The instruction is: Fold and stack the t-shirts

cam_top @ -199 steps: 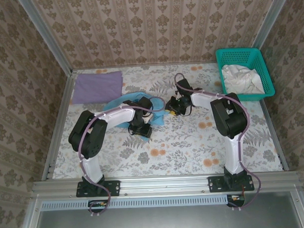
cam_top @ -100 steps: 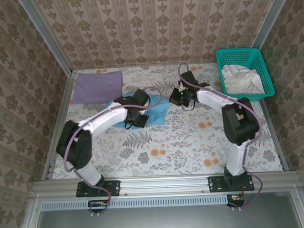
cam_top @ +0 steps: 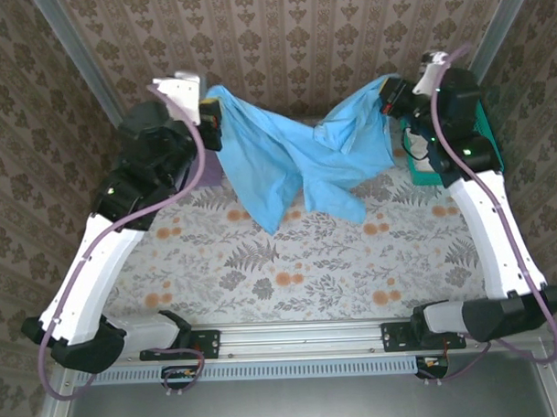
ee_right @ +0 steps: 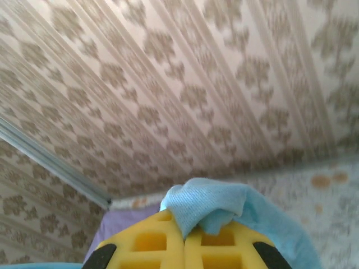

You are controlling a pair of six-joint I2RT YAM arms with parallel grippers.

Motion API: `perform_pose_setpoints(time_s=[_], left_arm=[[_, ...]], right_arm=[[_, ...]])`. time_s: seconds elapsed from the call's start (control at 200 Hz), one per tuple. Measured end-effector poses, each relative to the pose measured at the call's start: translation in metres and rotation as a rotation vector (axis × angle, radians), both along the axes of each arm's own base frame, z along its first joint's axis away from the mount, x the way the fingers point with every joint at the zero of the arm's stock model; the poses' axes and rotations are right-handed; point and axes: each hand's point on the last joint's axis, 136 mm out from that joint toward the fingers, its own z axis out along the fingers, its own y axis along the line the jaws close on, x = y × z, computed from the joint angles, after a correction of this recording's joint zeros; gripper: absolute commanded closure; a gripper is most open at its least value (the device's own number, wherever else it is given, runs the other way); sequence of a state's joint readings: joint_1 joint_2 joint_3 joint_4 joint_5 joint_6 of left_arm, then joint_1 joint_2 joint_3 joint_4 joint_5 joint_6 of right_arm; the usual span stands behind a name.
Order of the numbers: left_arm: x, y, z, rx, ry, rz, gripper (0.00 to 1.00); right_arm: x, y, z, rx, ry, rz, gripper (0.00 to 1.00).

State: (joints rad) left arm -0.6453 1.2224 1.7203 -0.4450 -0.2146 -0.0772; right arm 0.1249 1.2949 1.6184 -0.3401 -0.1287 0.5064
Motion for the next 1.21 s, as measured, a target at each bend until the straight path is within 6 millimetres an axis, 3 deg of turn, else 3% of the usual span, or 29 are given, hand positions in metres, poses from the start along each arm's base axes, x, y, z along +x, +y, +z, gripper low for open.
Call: perform_pose_setpoints(time_s=[0.175, 0.315, 0.45, 0.605, 0.7, 0.805, 0.98, 1.065, 1.13, 1.205], left_arm=[[-0.028, 0.019, 0.056, -0.057, -0.17, -0.004, 1.0], [-0.048, 0.029, 0.088, -0.105, -0.262, -0.029, 1.0], [-0.059, 0.029, 0.103, -0.13, -0.304, -0.064, 1.0], [-0.058, 0.026, 0.1, -0.123, -0.296, -0.073, 1.0], [-0.048, 0.024, 0.086, -0.111, -0.266, -0.058, 1.0], [-0.019, 0.017, 0.053, -0.097, -0.165, -0.045, 1.0], [0.072, 0.002, -0.022, -0.12, 0.129, -0.068, 1.0], [0.11, -0.007, -0.06, -0.109, 0.284, -0.082, 1.0], [0.119, -0.014, -0.08, -0.095, 0.354, -0.103, 1.0], [0.111, -0.017, -0.088, -0.086, 0.399, -0.131, 1.0]], right_arm=[[-0.054, -0.02, 0.074, -0.046, -0.215, -0.072, 1.0], [-0.089, -0.029, 0.11, -0.041, -0.338, -0.109, 1.0], [-0.104, -0.033, 0.121, -0.024, -0.385, -0.118, 1.0], [-0.097, -0.035, 0.104, 0.002, -0.346, -0.133, 1.0], [-0.084, -0.037, 0.086, 0.033, -0.284, -0.154, 1.0], [-0.057, -0.04, 0.058, 0.053, -0.179, -0.188, 1.0], [0.01, -0.04, -0.014, 0.038, 0.11, -0.232, 1.0], [0.035, -0.039, -0.039, 0.026, 0.223, -0.24, 1.0], [0.045, -0.038, -0.049, 0.019, 0.277, -0.239, 1.0], [0.043, -0.038, -0.049, 0.014, 0.303, -0.234, 1.0]])
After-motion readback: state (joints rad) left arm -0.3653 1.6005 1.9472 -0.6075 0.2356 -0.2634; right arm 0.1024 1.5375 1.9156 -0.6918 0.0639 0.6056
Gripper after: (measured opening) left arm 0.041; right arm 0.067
